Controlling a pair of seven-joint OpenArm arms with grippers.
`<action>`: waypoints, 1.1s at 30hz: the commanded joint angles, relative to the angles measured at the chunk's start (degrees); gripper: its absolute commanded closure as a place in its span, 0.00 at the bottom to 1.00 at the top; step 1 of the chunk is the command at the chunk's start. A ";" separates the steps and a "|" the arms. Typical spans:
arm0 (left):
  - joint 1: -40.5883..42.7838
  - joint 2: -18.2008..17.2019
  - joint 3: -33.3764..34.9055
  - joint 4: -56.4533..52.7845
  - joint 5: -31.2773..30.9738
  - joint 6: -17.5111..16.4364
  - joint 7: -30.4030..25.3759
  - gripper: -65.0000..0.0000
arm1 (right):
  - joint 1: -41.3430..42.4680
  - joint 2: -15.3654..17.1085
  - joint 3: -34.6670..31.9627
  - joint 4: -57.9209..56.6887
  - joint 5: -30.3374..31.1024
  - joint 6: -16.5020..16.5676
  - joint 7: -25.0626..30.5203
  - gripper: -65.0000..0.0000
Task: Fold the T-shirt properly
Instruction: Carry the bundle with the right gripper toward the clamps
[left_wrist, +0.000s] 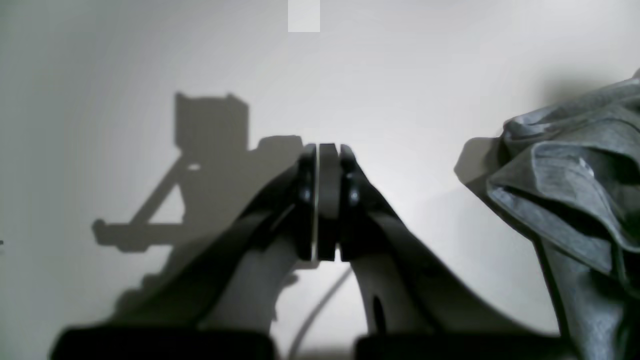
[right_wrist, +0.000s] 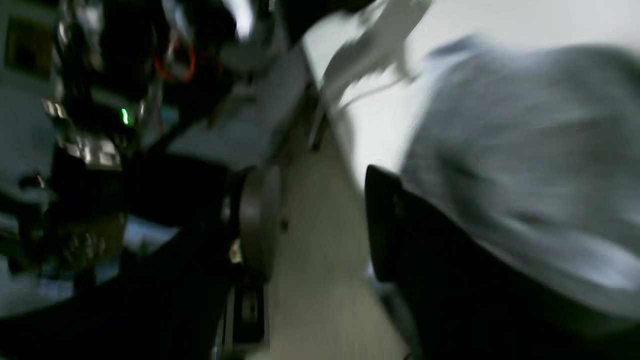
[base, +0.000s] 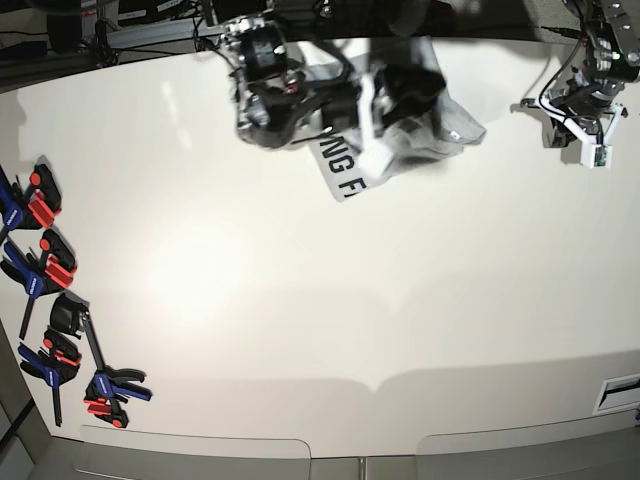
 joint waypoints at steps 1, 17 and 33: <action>-0.11 -0.66 -0.33 1.14 -0.52 -0.22 -1.33 1.00 | 0.63 -0.46 -1.57 0.96 1.84 0.52 0.93 0.59; -0.11 -0.68 -0.33 1.14 -0.52 -0.22 -1.40 1.00 | 2.69 -0.44 -10.34 1.18 18.82 0.52 0.93 0.59; -0.11 -0.66 -0.26 1.38 -23.96 -14.47 6.08 1.00 | 20.24 -0.42 13.33 1.97 -15.52 0.52 4.70 1.00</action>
